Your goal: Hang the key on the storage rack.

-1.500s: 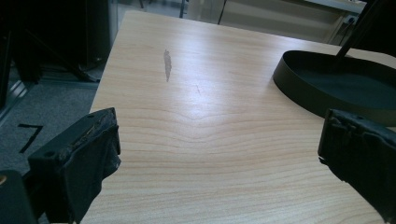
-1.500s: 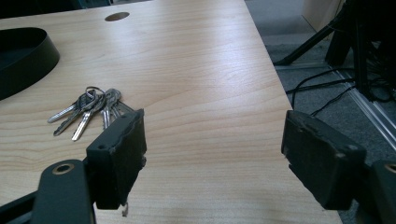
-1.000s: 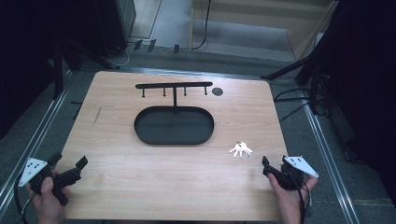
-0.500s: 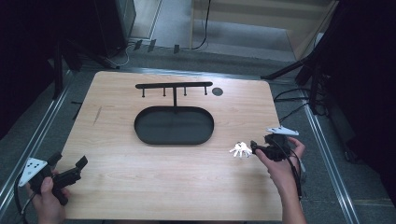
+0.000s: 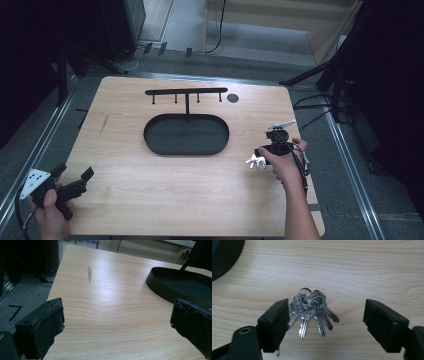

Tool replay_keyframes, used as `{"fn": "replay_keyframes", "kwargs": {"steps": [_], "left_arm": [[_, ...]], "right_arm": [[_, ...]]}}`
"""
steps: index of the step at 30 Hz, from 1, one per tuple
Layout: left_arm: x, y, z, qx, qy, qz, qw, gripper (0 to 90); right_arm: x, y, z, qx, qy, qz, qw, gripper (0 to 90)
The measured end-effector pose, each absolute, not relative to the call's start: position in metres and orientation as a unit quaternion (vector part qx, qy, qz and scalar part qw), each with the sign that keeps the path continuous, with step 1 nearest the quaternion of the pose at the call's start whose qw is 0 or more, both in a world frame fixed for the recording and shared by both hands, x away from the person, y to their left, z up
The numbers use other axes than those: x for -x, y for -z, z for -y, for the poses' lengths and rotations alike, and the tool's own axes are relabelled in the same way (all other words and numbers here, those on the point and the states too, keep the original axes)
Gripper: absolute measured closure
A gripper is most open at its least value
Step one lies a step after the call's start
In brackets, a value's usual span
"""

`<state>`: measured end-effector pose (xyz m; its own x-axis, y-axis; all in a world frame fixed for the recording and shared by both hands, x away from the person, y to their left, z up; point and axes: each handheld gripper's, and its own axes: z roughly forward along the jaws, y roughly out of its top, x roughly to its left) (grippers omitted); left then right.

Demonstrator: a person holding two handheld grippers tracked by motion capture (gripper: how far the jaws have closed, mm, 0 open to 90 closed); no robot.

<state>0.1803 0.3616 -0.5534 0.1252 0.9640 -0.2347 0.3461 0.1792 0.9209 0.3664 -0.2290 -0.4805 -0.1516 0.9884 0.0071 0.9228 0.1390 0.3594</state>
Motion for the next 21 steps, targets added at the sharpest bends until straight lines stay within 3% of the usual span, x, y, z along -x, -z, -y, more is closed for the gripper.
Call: {"fn": "replay_keyframes", "kwargs": {"steps": [21], "left_arm": [[-0.181, 0.553, -0.362, -0.562, -0.307, -0.585, 0.498, 0.0]], "right_arm": [[-0.374, 0.517, 0.205, -0.652, -0.116, -0.739, 0.123, 17.6]]}}
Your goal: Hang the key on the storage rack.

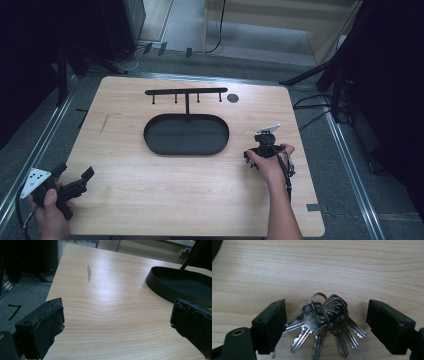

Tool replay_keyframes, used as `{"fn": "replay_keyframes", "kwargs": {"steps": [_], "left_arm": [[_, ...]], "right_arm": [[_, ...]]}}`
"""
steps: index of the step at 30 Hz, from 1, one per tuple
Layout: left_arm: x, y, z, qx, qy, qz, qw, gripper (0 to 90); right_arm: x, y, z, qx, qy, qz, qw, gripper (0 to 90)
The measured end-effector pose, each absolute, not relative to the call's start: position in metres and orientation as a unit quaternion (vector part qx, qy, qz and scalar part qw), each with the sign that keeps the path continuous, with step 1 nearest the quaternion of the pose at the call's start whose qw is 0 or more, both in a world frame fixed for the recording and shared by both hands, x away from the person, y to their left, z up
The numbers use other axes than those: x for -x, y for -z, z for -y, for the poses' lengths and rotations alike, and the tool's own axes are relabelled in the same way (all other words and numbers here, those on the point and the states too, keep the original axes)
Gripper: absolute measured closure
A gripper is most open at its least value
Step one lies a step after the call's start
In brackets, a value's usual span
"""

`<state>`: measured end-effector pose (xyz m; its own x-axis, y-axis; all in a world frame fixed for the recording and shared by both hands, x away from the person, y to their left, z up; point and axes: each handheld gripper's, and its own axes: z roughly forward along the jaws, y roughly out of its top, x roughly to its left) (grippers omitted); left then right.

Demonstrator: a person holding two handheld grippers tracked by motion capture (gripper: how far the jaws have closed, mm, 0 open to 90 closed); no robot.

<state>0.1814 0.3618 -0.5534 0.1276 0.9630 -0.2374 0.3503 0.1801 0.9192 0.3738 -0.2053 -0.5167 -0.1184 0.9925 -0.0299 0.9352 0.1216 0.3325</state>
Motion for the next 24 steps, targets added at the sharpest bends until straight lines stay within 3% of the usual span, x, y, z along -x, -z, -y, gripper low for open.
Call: {"fn": "replay_keyframes", "kwargs": {"steps": [1, 2, 3, 6, 7, 9, 11, 14, 15, 18, 20, 24], "left_arm": [[-0.181, 0.553, -0.362, -0.561, -0.307, -0.585, 0.499, 0.0], [-0.181, 0.553, -0.362, -0.561, -0.307, -0.585, 0.499, 0.0], [-0.181, 0.553, -0.362, -0.561, -0.307, -0.585, 0.498, 0.0], [-0.181, 0.553, -0.362, -0.561, -0.307, -0.585, 0.498, 0.0], [-0.181, 0.553, -0.362, -0.561, -0.308, -0.585, 0.498, 0.0], [-0.181, 0.553, -0.362, -0.561, -0.308, -0.585, 0.498, 0.0], [-0.181, 0.553, -0.362, -0.56, -0.308, -0.585, 0.499, 0.0], [-0.181, 0.553, -0.362, -0.561, -0.308, -0.585, 0.498, 0.0], [-0.181, 0.553, -0.362, -0.561, -0.308, -0.585, 0.498, 0.0], [-0.181, 0.553, -0.362, -0.561, -0.307, -0.586, 0.498, 0.0], [-0.181, 0.553, -0.362, -0.561, -0.308, -0.585, 0.498, 0.0], [-0.181, 0.553, -0.362, -0.561, -0.307, -0.586, 0.498, 0.0]], "right_arm": [[-0.372, 0.516, 0.207, -0.648, -0.122, -0.742, 0.121, 24.0], [-0.372, 0.516, 0.207, -0.648, -0.122, -0.742, 0.121, 24.0], [-0.369, 0.514, 0.209, -0.639, -0.13, -0.749, 0.119, 34.2], [-0.367, 0.512, 0.213, -0.636, -0.128, -0.753, 0.115, 41.3], [-0.365, 0.511, 0.217, -0.636, -0.125, -0.753, 0.114, 49.3], [-0.365, 0.51, 0.219, -0.636, -0.123, -0.754, 0.113, 52.0], [-0.361, 0.508, 0.223, -0.626, -0.116, -0.763, 0.108, 64.3], [-0.359, 0.508, 0.225, -0.618, -0.111, -0.771, 0.104, 64.0], [-0.357, 0.508, 0.228, -0.619, -0.108, -0.773, 0.095, 55.3], [-0.356, 0.508, 0.23, -0.616, -0.101, -0.776, 0.092, 56.1], [-0.355, 0.508, 0.232, -0.613, -0.101, -0.778, 0.091, 59.8], [-0.35, 0.507, 0.233, -0.598, -0.104, -0.79, 0.09, 80.6]]}}
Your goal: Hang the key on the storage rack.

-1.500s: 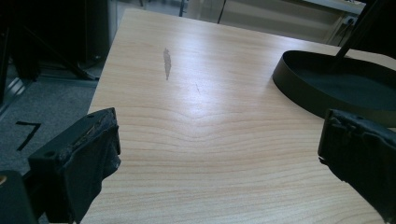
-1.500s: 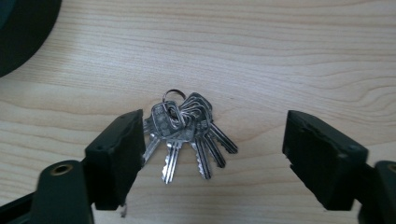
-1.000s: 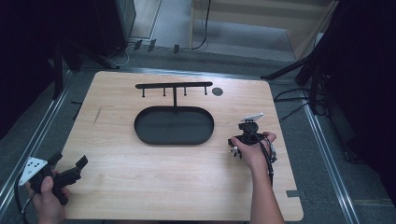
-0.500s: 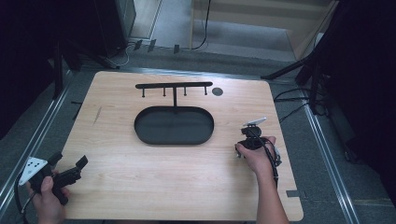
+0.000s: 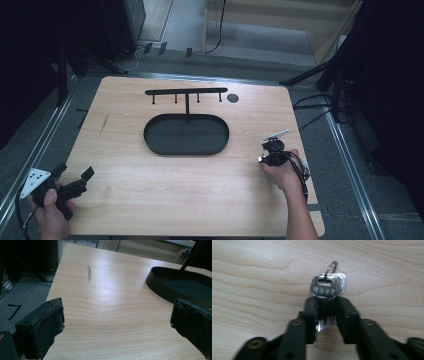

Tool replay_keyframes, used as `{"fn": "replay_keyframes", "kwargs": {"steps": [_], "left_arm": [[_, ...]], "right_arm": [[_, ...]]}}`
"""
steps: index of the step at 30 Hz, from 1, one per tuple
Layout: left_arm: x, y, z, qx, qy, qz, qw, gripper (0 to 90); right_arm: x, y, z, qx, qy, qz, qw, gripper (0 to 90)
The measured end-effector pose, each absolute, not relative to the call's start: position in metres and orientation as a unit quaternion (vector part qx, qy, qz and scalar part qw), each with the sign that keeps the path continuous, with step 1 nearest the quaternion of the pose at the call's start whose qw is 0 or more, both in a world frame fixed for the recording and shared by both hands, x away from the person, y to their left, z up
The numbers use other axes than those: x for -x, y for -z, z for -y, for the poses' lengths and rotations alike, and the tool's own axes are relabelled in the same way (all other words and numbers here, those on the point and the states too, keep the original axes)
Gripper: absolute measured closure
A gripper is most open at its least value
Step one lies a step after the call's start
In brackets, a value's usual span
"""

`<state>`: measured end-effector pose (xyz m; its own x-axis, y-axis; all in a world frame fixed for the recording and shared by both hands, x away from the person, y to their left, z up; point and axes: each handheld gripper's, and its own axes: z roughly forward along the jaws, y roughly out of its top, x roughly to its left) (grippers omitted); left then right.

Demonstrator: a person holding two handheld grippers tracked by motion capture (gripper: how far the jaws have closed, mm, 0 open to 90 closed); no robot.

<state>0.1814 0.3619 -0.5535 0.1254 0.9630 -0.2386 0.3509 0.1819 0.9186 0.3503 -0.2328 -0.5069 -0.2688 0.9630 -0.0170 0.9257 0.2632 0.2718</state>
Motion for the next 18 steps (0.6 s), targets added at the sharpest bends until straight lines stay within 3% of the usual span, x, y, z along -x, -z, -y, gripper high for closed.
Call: {"fn": "replay_keyframes", "kwargs": {"steps": [8, 18], "left_arm": [[-0.181, 0.553, -0.362, -0.561, -0.307, -0.586, 0.498, 0.0], [-0.182, 0.554, -0.363, -0.559, -0.304, -0.588, 0.5, 0.0]], "right_arm": [[-0.351, 0.497, 0.237, -0.566, -0.109, -0.811, 0.098, 82.3], [-0.364, 0.445, 0.214, -0.536, -0.126, -0.826, 0.123, 89.3]]}}
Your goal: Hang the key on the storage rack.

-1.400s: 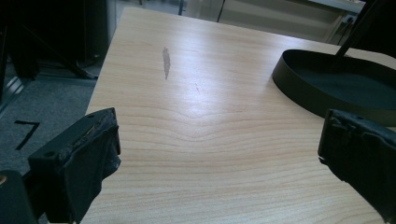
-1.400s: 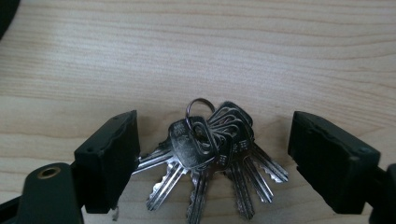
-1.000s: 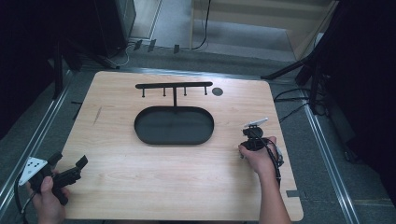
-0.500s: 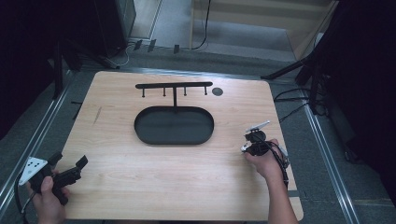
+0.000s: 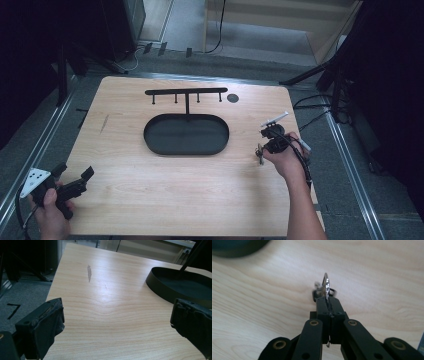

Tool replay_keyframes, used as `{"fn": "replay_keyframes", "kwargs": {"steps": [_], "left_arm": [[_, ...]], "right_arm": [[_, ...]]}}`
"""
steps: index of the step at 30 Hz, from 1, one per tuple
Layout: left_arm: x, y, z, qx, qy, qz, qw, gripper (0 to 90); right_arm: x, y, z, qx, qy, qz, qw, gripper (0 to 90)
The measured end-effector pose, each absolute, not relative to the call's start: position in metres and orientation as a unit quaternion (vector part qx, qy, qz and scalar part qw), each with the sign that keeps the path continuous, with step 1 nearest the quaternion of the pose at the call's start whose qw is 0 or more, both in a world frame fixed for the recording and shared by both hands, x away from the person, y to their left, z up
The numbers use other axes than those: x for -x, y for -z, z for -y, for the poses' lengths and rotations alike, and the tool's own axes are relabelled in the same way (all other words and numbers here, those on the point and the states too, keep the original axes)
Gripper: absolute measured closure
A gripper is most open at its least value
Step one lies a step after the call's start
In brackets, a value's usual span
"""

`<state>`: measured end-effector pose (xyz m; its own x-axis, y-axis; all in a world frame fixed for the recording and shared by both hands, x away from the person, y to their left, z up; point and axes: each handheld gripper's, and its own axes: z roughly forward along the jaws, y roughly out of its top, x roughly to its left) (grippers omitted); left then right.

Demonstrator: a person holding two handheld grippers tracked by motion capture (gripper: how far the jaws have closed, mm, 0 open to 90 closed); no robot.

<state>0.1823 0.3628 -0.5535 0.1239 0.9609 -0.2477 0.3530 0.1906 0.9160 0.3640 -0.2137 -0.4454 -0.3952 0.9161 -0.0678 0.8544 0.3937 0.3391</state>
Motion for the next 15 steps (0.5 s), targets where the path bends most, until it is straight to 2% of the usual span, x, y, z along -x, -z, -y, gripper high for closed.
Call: {"fn": "replay_keyframes", "kwargs": {"steps": [15], "left_arm": [[-0.183, 0.554, -0.364, -0.557, -0.301, -0.589, 0.502, 0.0]], "right_arm": [[-0.386, 0.388, 0.146, -0.5, -0.16, -0.838, 0.15, 89.4]]}}
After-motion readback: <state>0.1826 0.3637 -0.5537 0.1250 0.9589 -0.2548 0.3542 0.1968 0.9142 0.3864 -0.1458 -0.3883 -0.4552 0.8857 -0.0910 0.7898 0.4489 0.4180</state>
